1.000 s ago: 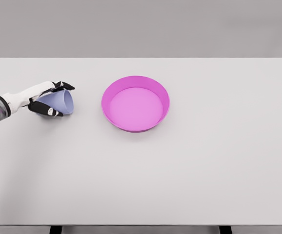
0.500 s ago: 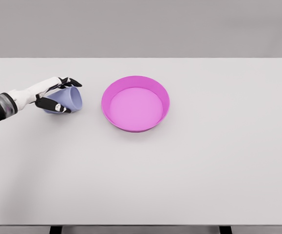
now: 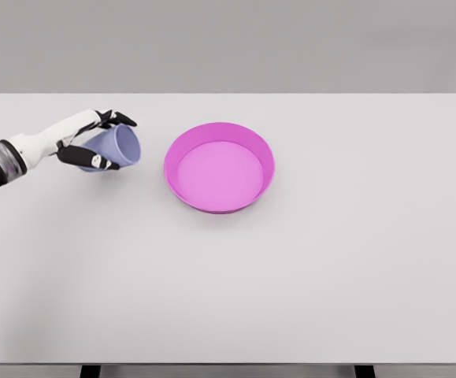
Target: Flip the cup with left arm and place it on the plate
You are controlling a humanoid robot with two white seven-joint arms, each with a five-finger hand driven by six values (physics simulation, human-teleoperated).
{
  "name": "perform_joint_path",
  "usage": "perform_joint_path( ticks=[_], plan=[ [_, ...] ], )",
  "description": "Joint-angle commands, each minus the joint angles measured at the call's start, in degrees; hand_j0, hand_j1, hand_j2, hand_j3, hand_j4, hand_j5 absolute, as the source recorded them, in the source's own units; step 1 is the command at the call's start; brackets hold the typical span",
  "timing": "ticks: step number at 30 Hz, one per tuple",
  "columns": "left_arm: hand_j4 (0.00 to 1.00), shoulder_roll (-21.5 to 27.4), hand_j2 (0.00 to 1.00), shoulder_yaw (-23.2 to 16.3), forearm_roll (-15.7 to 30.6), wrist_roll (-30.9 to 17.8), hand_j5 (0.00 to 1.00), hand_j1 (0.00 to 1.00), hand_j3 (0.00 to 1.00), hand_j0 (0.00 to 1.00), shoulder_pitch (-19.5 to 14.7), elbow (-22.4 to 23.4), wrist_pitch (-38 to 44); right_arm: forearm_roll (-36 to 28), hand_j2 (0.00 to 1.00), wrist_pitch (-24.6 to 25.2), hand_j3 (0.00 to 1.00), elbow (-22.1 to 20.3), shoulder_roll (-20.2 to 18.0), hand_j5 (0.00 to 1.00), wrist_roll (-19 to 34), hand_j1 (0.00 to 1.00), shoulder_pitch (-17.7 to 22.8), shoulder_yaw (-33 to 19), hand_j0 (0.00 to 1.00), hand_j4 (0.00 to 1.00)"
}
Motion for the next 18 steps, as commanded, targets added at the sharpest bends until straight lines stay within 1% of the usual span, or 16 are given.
perform_joint_path(
  ticks=[1, 3, 4, 9, 14, 18],
  plan=[
    [0.74, -1.01, 0.74, 1.40, 1.07, 0.02, 0.74, 0.74, 0.74, 0.74, 0.00, -0.75, -1.82, 0.00, 1.00, 0.00, 1.00, 0.00, 0.00, 1.00, 0.06, 1.00, 0.00, 0.00, 1.00, 1.00],
    [0.74, -1.27, 0.74, 1.67, 2.39, 0.02, 0.74, 0.74, 0.74, 0.74, 0.00, -0.92, -2.09, 0.00, 1.00, 0.00, 1.00, 0.00, 0.00, 1.00, -0.03, 1.00, 0.00, 0.00, 1.00, 1.00],
    [0.74, -2.15, 0.74, 1.58, 2.57, 0.02, 0.74, 0.74, 0.74, 0.74, 0.00, -1.36, -2.17, 0.00, 1.00, 0.00, 1.00, 0.00, 0.00, 1.00, 0.05, 1.00, 0.00, 0.00, 1.00, 1.00],
    [0.74, -4.96, 0.74, 1.58, 2.57, 0.02, 0.74, 0.74, 0.74, 0.74, 0.00, -1.54, -2.61, 0.00, 1.00, 0.00, 1.00, 0.00, 0.00, 1.00, -0.03, 1.00, 0.00, 0.00, 1.00, 1.00],
    [0.74, -9.27, 0.74, 1.58, 2.57, 0.02, 0.74, 0.74, 0.74, 0.74, -0.09, -1.45, -3.41, 0.00, 1.00, 0.00, 1.00, 0.00, 0.00, 1.00, -0.03, 1.00, 0.00, 0.00, 1.00, 1.00],
    [0.74, -11.29, 0.74, 1.58, 2.75, 0.02, 0.74, 0.74, 0.74, 0.74, -0.09, -1.45, -4.20, 0.00, 1.00, 0.00, 1.00, 0.00, 0.00, 1.00, 0.06, 1.00, 0.00, 0.00, 1.00, 1.00]
  ],
)
